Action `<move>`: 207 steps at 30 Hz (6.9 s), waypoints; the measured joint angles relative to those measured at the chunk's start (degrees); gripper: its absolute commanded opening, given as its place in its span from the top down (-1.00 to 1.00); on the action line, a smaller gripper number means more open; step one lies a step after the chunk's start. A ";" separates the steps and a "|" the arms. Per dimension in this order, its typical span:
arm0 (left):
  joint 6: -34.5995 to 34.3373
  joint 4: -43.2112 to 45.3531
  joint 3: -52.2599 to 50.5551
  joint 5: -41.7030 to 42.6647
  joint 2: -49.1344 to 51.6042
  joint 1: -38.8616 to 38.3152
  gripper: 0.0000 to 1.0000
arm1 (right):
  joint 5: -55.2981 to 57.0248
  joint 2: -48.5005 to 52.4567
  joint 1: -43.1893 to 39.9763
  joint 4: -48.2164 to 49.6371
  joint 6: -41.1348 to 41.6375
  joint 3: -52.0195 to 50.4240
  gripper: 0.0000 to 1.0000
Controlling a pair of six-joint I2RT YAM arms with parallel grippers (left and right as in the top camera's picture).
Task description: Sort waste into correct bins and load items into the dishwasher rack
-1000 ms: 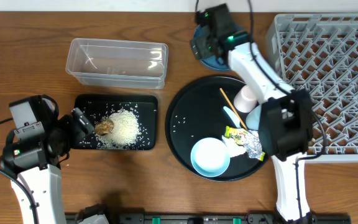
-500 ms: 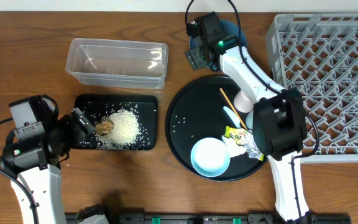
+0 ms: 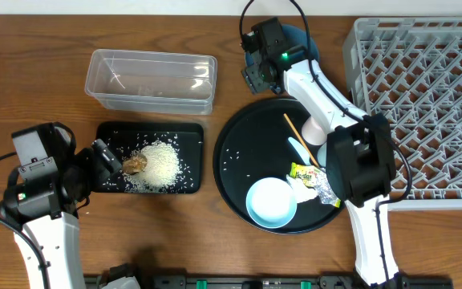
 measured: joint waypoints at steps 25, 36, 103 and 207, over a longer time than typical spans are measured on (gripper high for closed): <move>0.00 0.00 0.00 0.00 0.00 0.00 -0.96 | -0.09 1.90 0.00 -0.81 -0.04 0.00 0.93; 0.00 0.00 0.02 0.00 0.00 0.00 -0.96 | -7.26 1.70 -1.25 -1.27 2.62 0.76 0.98; 0.00 0.00 0.04 0.00 0.00 0.00 -0.95 | -1.51 5.18 -0.09 0.07 0.57 3.85 0.98; 0.00 -0.02 0.07 0.00 0.00 0.00 -0.96 | -17.46 -42.42 -14.47 -35.82 17.25 5.97 -0.95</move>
